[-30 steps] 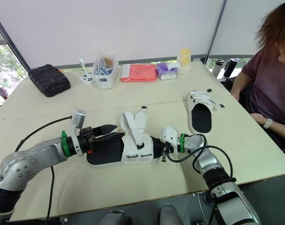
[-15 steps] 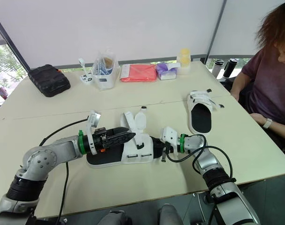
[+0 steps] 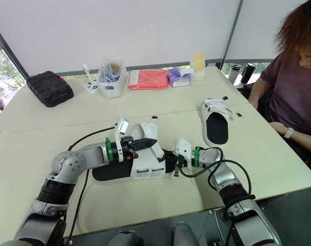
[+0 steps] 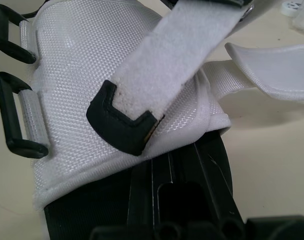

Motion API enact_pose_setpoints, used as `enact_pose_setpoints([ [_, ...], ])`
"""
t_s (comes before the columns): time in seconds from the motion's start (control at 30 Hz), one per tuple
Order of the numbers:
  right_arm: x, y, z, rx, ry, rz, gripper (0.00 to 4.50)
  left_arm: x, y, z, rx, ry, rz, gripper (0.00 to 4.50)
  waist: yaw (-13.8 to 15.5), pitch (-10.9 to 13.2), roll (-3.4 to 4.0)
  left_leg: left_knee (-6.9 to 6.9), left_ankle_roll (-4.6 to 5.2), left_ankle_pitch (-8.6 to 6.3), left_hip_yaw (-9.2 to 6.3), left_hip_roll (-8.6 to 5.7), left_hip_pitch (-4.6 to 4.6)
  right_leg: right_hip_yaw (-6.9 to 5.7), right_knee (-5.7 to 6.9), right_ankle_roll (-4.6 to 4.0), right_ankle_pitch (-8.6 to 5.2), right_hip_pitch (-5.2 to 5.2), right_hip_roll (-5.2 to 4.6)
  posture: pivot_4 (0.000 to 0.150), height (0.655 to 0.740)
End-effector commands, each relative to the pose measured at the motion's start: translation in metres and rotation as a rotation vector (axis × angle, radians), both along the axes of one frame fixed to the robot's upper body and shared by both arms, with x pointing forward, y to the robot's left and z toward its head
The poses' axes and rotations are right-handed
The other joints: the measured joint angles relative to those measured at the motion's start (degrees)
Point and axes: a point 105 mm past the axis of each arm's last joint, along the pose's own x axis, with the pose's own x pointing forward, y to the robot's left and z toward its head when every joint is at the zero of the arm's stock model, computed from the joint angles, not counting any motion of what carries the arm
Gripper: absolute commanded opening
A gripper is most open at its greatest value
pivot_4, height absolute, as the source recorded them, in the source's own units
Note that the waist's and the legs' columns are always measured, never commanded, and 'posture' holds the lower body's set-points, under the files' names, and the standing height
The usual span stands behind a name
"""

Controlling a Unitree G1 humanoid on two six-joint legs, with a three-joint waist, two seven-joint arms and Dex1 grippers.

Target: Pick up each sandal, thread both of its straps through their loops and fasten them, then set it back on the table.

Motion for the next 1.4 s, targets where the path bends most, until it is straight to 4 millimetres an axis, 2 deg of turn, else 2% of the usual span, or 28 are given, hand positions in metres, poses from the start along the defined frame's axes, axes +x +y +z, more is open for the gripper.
enact_pose_setpoints([
  [0.03, -0.006, -0.016, -0.042, -0.125, 0.128, -0.069, 0.00, -0.001, 0.014, 0.025, -0.083, -0.019, -0.059, 0.04, -0.1, 0.0, 0.00, 0.00, 0.00, 0.00, 0.00, 0.00, 0.00, -0.01, 0.00, 0.00, 0.00, 0.00, 0.00, 0.150, 0.7400],
  [0.23, -0.006, -0.015, -0.043, -0.126, 0.134, -0.067, 0.00, 0.004, 0.040, 0.051, -0.151, -0.021, -0.144, 0.04, -0.2, 0.0, 0.00, -0.02, 0.00, 0.00, -0.01, -0.01, -0.03, -0.03, -0.01, -0.01, -0.01, -0.04, 0.01, 0.150, 0.7400],
  [0.37, -0.006, -0.012, -0.044, -0.125, 0.139, -0.060, 0.00, -0.003, 0.049, 0.053, -0.113, -0.029, -0.271, 0.04, -0.4, 0.1, 0.00, -0.09, -0.01, 0.00, 0.00, -0.01, -0.03, -0.02, -0.02, -0.02, -0.01, -0.08, 0.04, 0.150, 0.7400],
  [0.53, -0.006, -0.011, -0.045, -0.126, 0.141, -0.057, 0.00, -0.013, 0.046, 0.050, -0.056, -0.045, -0.397, 0.04, -0.4, 0.1, -0.01, -0.10, -0.03, 0.00, 0.00, 0.00, -0.03, -0.02, -0.03, -0.05, -0.03, -0.09, 0.03, 0.150, 0.7400],
  [0.63, -0.007, -0.011, -0.046, -0.124, 0.144, -0.059, 0.00, -0.018, 0.041, 0.042, -0.013, -0.060, -0.446, 0.04, -0.4, 0.1, -0.02, -0.11, -0.03, 0.00, -0.01, 0.01, -0.03, -0.01, -0.03, -0.06, -0.03, -0.10, 0.03, 0.150, 0.7400],
  [0.83, -0.009, -0.013, -0.047, -0.126, 0.149, -0.063, 0.00, -0.023, 0.035, 0.029, 0.054, -0.100, -0.484, 0.04, -0.3, 0.1, -0.03, -0.12, -0.04, -0.01, -0.02, 0.03, -0.03, 0.01, -0.05, -0.05, -0.04, -0.11, 0.02, 0.150, 0.7400],
  [1.4, -0.008, -0.014, -0.046, -0.120, 0.148, -0.072, 0.00, -0.031, 0.029, 0.018, 0.110, -0.152, -0.528, 0.04, -0.3, 0.1, -0.04, -0.22, -0.05, -0.02, -0.06, 0.09, -0.08, 0.00, -0.34, -0.07, -0.04, -0.06, 0.04, 0.150, 0.7400],
])
